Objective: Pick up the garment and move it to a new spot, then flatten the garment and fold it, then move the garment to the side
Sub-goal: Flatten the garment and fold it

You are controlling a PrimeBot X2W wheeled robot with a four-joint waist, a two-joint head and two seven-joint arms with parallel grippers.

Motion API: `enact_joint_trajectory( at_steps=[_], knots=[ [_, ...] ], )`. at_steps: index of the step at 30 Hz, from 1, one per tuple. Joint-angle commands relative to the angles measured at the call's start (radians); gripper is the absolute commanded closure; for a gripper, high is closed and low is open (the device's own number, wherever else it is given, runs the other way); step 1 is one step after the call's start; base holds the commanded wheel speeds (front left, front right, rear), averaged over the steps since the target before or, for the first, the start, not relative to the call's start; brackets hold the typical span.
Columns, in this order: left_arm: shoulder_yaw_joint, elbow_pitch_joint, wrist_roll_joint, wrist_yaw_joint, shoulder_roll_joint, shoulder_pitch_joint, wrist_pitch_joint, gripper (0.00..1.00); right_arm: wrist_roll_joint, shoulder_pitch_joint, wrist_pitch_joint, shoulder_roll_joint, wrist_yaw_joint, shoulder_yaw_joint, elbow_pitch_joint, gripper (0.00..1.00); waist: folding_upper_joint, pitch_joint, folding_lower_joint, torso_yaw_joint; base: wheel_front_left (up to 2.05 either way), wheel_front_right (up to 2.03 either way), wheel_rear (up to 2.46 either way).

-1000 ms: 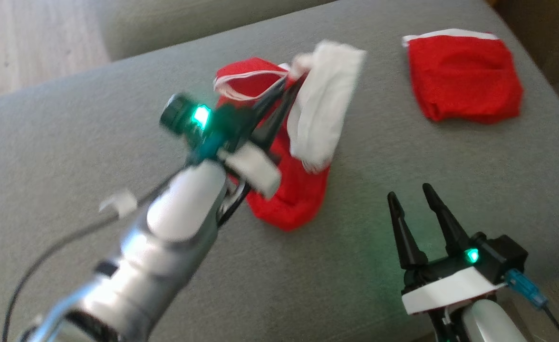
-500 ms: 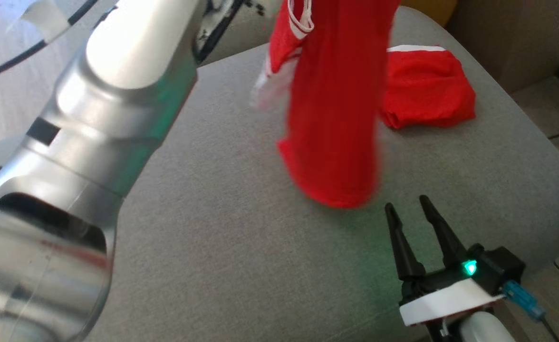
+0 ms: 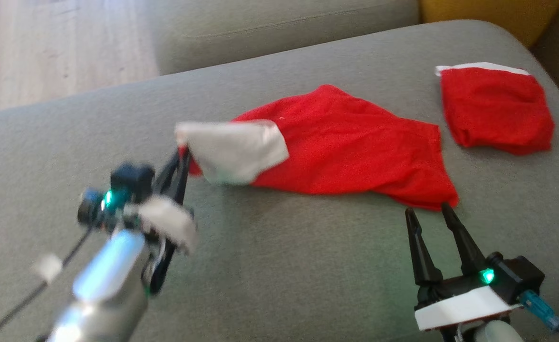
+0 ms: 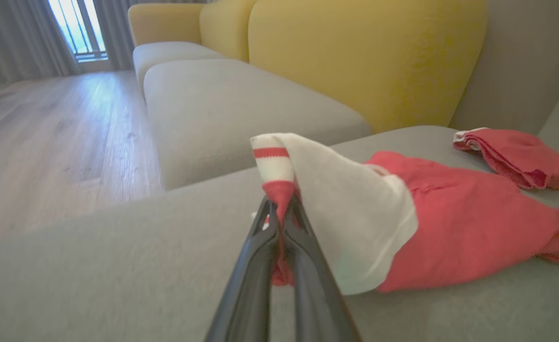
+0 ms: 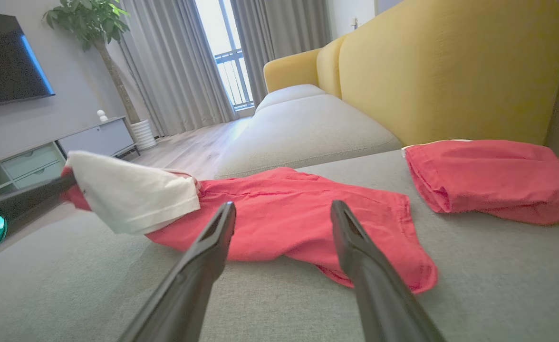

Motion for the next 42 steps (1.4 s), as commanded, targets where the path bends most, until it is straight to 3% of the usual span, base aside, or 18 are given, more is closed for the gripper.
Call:
enact_joint_trajectory(
  at_steps=[1, 4, 5, 6, 7, 14, 21, 28, 35, 42],
  knots=[
    [0.053, -0.051, -0.013, 0.013, 0.04, -0.015, -0.019, 1.0, -0.005, -0.015, -0.006, -0.012, -0.001, 0.019, -0.04, 0.0, 0.0, 0.009, 0.0, 0.032, 0.0, 0.0, 0.0],
    [0.071, -0.091, -0.035, 0.04, 0.063, 0.087, -0.037, 1.0, -0.008, -0.016, -0.006, -0.019, -0.001, 0.018, -0.043, 0.0, 0.0, 0.014, 0.0, 0.057, 0.0, 0.0, 0.0],
    [0.08, -0.104, -0.037, 0.053, 0.069, 0.109, -0.044, 0.93, -0.008, -0.018, -0.006, -0.021, -0.001, 0.018, -0.044, 0.0, 0.0, 0.016, 0.0, 0.063, 0.0, 0.0, 0.0],
    [0.087, -0.118, -0.036, 0.067, 0.074, 0.127, -0.051, 0.54, -0.008, -0.019, -0.006, -0.023, -0.001, 0.019, -0.044, 0.0, 0.0, 0.02, 0.0, 0.068, 0.0, 0.0, 0.0],
    [0.093, -0.131, -0.033, 0.079, 0.076, 0.141, -0.056, 0.0, -0.008, -0.021, -0.006, -0.026, -0.001, 0.018, -0.046, 0.0, 0.0, 0.024, 0.0, 0.075, 0.0, 0.0, 0.0],
    [0.076, -0.214, 0.072, 0.168, 0.057, 0.213, -0.073, 0.0, -0.008, -0.019, -0.006, -0.038, -0.001, 0.015, -0.047, 0.0, 0.0, 0.04, 0.0, 0.109, 0.0, 0.0, 0.0],
    [0.107, -0.38, 0.203, 0.253, 0.02, 0.358, -0.074, 0.0, -0.008, -0.013, -0.006, -0.044, -0.001, 0.018, -0.045, 0.0, 0.0, 0.033, 0.0, 0.12, 0.0, 0.0, 0.0],
    [0.065, -0.337, 0.198, 0.19, -0.032, 0.452, -0.073, 0.0, -0.006, -0.011, -0.006, -0.049, -0.001, 0.024, -0.043, 0.0, 0.0, 0.028, 0.0, 0.124, 0.0, 0.0, 0.0],
    [0.067, -0.149, 0.208, 0.161, -0.08, 0.349, -0.074, 0.0, -0.003, -0.018, -0.006, -0.062, -0.001, 0.038, -0.041, 0.0, 0.0, 0.038, 0.0, 0.121, 0.0, 0.0, 0.0],
    [0.099, -0.046, 0.242, 0.119, -0.112, 0.283, -0.074, 0.0, -0.001, -0.026, -0.006, -0.078, -0.001, 0.044, -0.041, 0.0, 0.0, 0.053, 0.0, 0.103, 0.0, 0.0, 0.0]
  ],
)
